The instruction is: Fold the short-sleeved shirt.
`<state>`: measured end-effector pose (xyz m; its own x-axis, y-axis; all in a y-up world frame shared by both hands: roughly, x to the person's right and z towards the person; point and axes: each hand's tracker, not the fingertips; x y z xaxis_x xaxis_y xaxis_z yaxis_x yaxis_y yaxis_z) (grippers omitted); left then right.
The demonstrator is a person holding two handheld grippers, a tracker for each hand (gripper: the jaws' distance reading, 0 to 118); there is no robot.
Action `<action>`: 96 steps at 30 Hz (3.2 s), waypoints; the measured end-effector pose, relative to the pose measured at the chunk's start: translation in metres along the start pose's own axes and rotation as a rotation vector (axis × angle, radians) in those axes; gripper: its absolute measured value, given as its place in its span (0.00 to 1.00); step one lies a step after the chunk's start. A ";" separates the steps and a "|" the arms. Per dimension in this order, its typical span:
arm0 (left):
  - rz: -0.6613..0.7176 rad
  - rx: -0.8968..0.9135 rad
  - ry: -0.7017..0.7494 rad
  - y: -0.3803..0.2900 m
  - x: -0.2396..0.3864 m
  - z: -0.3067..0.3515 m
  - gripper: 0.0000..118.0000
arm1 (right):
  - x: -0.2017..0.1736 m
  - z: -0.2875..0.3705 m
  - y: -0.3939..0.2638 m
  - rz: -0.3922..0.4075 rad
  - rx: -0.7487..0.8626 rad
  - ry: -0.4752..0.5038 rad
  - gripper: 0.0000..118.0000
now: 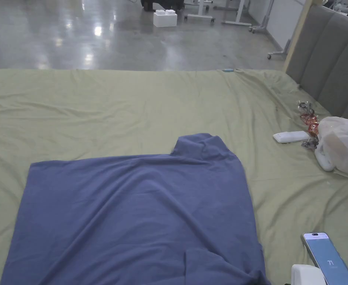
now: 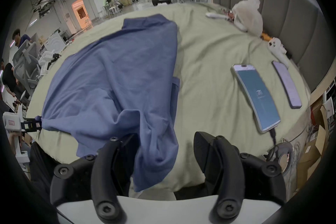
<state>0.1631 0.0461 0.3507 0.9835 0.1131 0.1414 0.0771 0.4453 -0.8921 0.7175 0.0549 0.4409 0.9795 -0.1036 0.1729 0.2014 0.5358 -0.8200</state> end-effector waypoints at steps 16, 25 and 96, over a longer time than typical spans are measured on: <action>0.057 0.234 -0.051 0.020 0.000 0.059 0.04 | 0.002 0.045 0.037 -0.052 0.149 0.145 0.04; 0.108 0.332 -0.088 0.127 -0.011 0.037 0.04 | -0.012 -0.008 0.142 -0.082 0.218 0.136 0.04; -0.132 0.969 0.110 0.000 0.097 0.240 0.00 | -0.100 0.164 0.050 0.218 0.810 0.104 0.00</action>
<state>0.2193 0.2697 0.4677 0.9901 -0.0513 0.1304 0.0680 0.9895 -0.1272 0.6283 0.2299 0.4718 0.9995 0.0163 -0.0273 -0.0210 0.9838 -0.1781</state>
